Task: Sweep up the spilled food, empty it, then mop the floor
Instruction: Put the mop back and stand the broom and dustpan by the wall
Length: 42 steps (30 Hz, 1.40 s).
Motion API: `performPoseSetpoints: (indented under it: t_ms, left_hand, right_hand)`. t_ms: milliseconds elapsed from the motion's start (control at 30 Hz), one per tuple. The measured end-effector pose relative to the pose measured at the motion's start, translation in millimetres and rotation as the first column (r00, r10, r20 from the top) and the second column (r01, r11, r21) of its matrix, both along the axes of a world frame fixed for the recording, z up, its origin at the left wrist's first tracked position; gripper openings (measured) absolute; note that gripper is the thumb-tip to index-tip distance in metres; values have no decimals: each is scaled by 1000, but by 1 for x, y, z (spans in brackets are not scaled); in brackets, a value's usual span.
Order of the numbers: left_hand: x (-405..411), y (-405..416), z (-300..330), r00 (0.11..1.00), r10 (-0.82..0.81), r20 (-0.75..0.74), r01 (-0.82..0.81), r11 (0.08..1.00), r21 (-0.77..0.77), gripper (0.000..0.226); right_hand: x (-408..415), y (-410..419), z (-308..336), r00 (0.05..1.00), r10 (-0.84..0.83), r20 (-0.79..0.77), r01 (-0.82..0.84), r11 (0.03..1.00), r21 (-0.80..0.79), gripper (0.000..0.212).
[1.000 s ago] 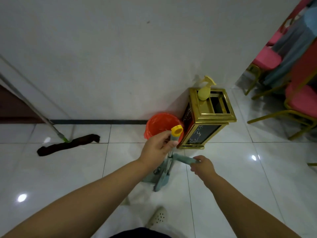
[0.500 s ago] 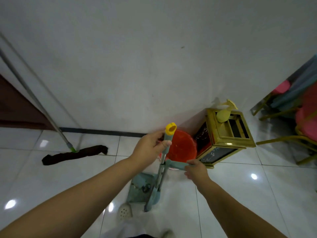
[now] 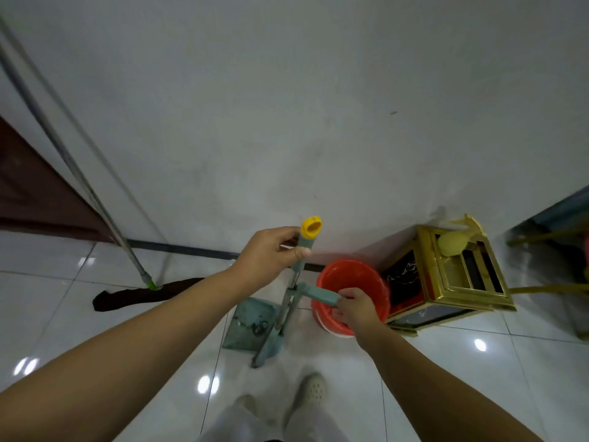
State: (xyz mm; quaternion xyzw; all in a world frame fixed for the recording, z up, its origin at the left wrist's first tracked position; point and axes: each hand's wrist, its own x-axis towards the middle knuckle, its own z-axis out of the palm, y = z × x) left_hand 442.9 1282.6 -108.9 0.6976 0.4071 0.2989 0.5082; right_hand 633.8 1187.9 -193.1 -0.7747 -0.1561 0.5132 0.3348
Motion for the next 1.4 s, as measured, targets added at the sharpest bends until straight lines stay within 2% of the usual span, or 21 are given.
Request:
performPoseSetpoints:
  t_ms: [100,233,400,467,533,633,733,833,1000,1233,1400]
  left_hand:
    - [4,15,-2,1000,30,-1,-30,998,-54,26]
    - [16,36,-3,994,59,-96,-59,998,5,27]
    - [45,64,-3,982,117,-151,-115,993,18,25]
    - [59,74,-3,979,127,-157,-126,992,15,23]
    - [71,85,-3,977,142,-162,-142,990,14,22]
    - [89,96,-6,972,152,-178,-153,988,8,23]
    - [103,104,-9,971,160,-178,-162,987,8,25]
    - [113,111,-12,968,184,-169,-187,982,3,26]
    - [120,121,-17,953,253,-169,-255,967,8,28]
    - [128,120,-22,941,306,-144,-307,952,19,33]
    - [129,116,-23,953,287,-98,-289,957,-2,45]
  right_hand:
    - [5,23,-3,997,-40,-71,38,999,-27,15]
    - [19,48,-1,994,56,-97,-58,998,-10,20]
    - [48,92,1,990,118,-81,-116,993,25,29]
    - [61,106,3,989,135,-54,-133,990,38,23]
    - [75,119,2,987,154,-39,-153,988,24,7]
    - [92,137,-5,983,180,-24,-180,984,17,26]
    - [106,147,-12,979,200,-33,-199,979,38,14]
    - [117,154,-17,963,269,-33,-266,962,65,17]
    - [129,164,-29,864,482,145,-488,873,1,22]
    - [137,161,-31,785,545,295,-563,826,-27,23]
    - [148,159,-35,832,488,264,-501,865,-20,25]
